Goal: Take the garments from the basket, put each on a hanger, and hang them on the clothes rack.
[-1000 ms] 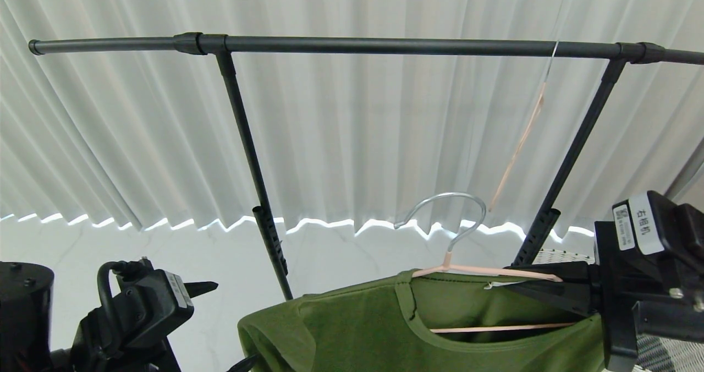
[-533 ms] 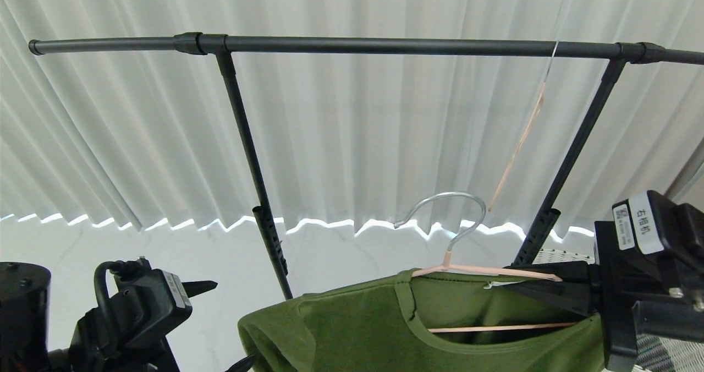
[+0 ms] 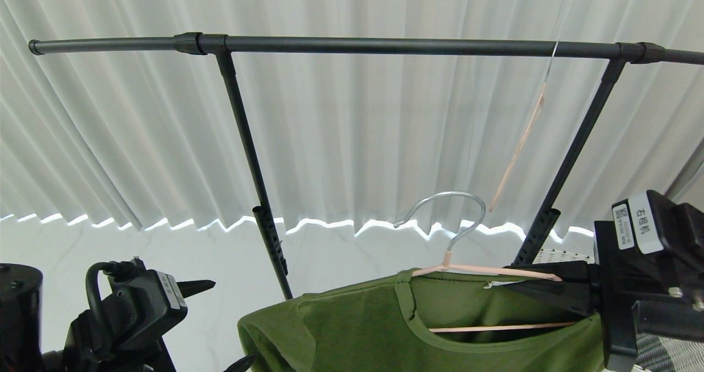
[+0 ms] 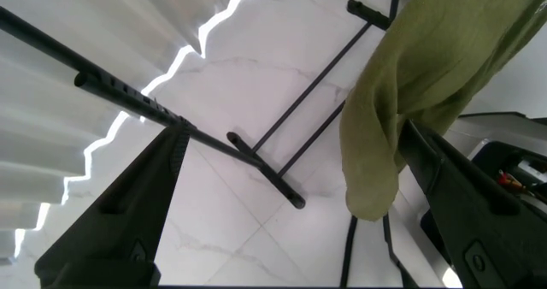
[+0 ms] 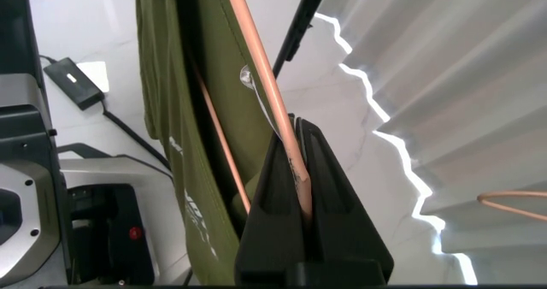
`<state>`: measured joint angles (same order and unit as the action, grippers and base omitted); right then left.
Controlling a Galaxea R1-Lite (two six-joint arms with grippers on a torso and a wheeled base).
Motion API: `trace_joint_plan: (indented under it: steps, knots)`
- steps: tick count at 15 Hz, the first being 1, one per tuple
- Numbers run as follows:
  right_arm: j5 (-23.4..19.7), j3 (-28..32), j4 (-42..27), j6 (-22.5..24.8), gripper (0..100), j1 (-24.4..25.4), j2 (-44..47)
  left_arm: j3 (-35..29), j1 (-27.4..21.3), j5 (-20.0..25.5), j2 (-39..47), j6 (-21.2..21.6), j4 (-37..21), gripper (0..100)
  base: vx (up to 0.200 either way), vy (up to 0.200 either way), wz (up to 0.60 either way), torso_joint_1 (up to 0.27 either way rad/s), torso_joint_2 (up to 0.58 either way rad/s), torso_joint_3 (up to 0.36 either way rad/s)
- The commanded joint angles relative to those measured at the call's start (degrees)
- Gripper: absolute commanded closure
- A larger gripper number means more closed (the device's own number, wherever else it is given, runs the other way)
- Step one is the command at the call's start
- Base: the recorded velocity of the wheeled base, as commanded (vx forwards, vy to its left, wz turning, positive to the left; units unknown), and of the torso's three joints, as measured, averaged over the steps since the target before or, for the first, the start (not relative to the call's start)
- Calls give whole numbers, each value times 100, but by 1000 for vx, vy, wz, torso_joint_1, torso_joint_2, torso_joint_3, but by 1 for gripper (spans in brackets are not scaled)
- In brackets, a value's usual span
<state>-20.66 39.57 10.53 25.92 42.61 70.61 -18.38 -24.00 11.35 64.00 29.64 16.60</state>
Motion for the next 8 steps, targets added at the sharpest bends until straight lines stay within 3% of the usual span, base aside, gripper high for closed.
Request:
trace_joint_plan:
  steps: [1,8]
  knots:
    - [-8,-2,1,1,100,2,6,-7,1,-1,-10,-2,1,0,0,0,0,0,0,0]
    - [-25,16,28,1,100,72,-12,-34,1,-1,60,-10,1,0,0,0,0,0,0,0]
